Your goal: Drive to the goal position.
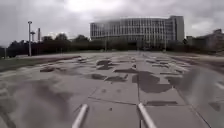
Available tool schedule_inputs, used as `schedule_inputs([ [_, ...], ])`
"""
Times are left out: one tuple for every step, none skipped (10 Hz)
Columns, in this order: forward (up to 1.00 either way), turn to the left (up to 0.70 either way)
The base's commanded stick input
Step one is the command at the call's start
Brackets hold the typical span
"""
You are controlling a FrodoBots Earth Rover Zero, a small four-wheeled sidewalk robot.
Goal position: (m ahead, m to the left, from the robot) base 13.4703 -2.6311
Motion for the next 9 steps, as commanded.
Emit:
schedule_inputs([
  [1.0, -0.27],
  [1.0, -0.27],
  [1.0, -0.27],
  [1.0, -0.27],
  [1.0, -0.27],
  [1.0, -0.27],
  [1.0, -0.27],
  [1.0, -0.27],
  [1.0, -0.27],
])
